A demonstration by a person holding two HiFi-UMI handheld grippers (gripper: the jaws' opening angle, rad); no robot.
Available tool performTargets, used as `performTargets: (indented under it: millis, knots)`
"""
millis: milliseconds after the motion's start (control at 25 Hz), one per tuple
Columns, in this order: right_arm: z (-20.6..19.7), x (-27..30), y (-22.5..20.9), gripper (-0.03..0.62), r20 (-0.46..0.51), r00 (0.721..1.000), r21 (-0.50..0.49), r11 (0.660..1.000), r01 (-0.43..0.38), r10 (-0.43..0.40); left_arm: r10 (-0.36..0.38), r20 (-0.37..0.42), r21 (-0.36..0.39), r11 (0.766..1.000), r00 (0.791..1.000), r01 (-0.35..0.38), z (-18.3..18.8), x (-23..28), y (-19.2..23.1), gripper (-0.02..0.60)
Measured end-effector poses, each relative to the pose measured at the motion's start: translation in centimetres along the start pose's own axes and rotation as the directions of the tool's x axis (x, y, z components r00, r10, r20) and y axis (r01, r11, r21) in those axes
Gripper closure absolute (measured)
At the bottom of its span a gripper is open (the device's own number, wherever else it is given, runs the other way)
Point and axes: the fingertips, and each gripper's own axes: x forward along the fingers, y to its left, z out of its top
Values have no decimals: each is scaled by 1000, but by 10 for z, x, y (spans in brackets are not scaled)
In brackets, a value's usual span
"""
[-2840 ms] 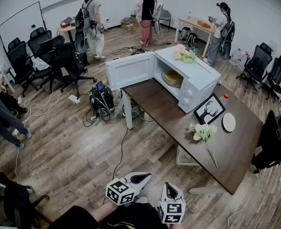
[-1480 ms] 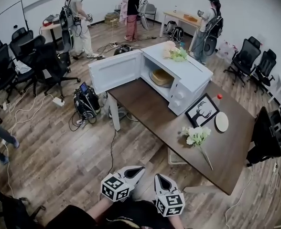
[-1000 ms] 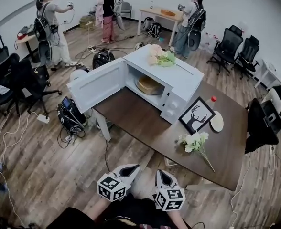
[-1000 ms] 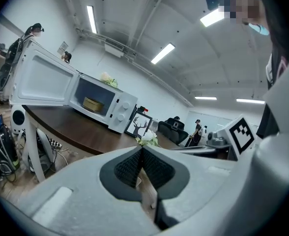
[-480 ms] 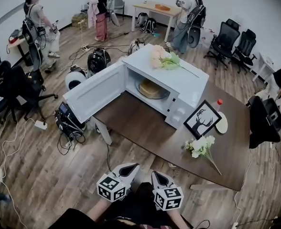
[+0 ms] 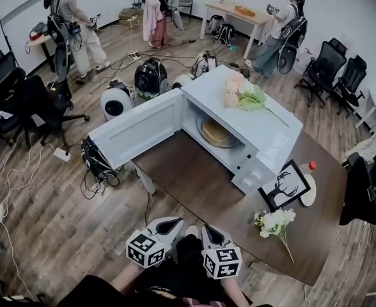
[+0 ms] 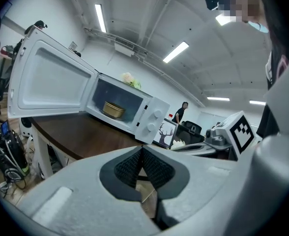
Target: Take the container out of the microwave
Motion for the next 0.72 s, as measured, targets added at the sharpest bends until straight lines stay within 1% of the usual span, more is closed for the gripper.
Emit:
performTargets:
  millis: [160, 320, 520, 720]
  knots:
    - [33, 25, -19, 569, -16, 999, -72, 997, -30, 29, -1, -8, 14, 1000, 1000, 1, 22, 31, 7, 573]
    - [61, 39, -39, 570, -9, 998, -109, 992, -61, 60, 14, 27, 16, 1000, 1000, -15, 46, 60, 12, 572]
    - [71, 54, -59, 571, -39, 995, -154, 983, -96, 91, 37, 51, 9, 999, 998, -37, 61, 91, 19, 572]
    - [75, 63, -75, 574, -44, 993, -133, 985, -110, 105, 48, 31, 7, 999, 998, -48, 63, 113, 19, 572]
